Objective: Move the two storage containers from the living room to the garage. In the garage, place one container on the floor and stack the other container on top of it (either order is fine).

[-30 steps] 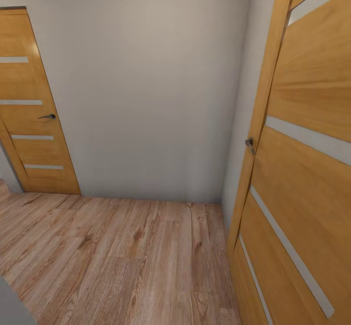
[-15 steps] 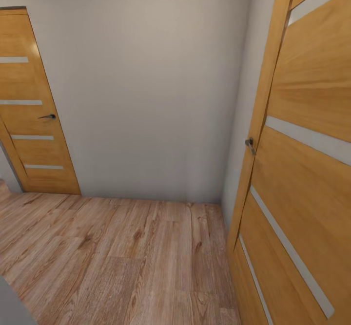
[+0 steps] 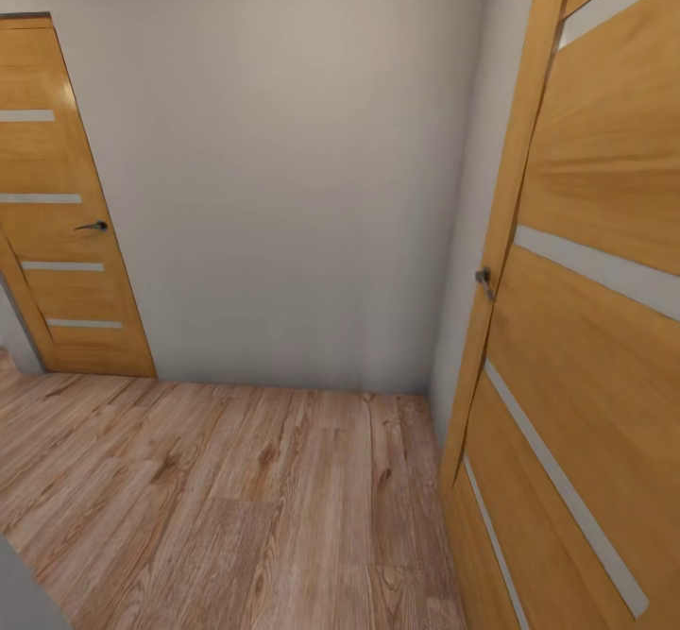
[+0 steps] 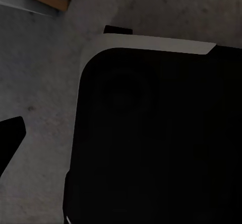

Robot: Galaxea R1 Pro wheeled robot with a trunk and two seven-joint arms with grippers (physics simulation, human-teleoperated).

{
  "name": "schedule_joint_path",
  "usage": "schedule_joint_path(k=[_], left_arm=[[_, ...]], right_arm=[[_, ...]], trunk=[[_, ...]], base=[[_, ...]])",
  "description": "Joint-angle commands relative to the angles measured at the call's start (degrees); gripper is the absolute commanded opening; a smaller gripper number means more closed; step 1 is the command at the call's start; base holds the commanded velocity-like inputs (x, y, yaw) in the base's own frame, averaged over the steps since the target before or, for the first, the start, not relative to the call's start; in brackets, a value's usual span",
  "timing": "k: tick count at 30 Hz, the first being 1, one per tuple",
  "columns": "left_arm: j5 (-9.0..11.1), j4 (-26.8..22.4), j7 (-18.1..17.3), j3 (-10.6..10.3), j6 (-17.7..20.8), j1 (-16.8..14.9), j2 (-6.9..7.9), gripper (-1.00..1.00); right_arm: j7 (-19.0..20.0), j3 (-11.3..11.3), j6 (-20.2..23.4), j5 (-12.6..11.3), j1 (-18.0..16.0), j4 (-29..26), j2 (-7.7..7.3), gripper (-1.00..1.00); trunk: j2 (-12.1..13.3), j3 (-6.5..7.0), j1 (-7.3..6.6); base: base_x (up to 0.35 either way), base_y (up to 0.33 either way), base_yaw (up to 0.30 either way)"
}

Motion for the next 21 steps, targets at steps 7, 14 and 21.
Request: schedule_joint_path(k=[7, 14, 21], left_arm=[[0.5, 0.0, 0.0, 0.0, -0.1, 0.0, 0.02, 1.00], [0.5, 0.0, 0.0, 0.0, -0.1, 0.0, 0.07, 1.00], [0.5, 0.0, 0.0, 0.0, -0.1, 0.0, 0.07, 1.00]], right_arm=[[0.1, -0.2, -0.3, 0.3, -0.1, 0.1, 0.00, 1.00], [0.1, -0.2, -0.3, 0.3, -0.1, 0.1, 0.04, 1.00], [0.1, -0.2, -0.3, 0.3, -0.1, 0.2, 0.16, 1.00]], trunk=[[0.0, -0.05, 0.00], [0.0, -0.05, 0.00], [0.0, -0.05, 0.00]], base=[[0.205, 0.000, 0.000], [0.313, 0.000, 0.000], [0.320, 0.000, 0.000]])
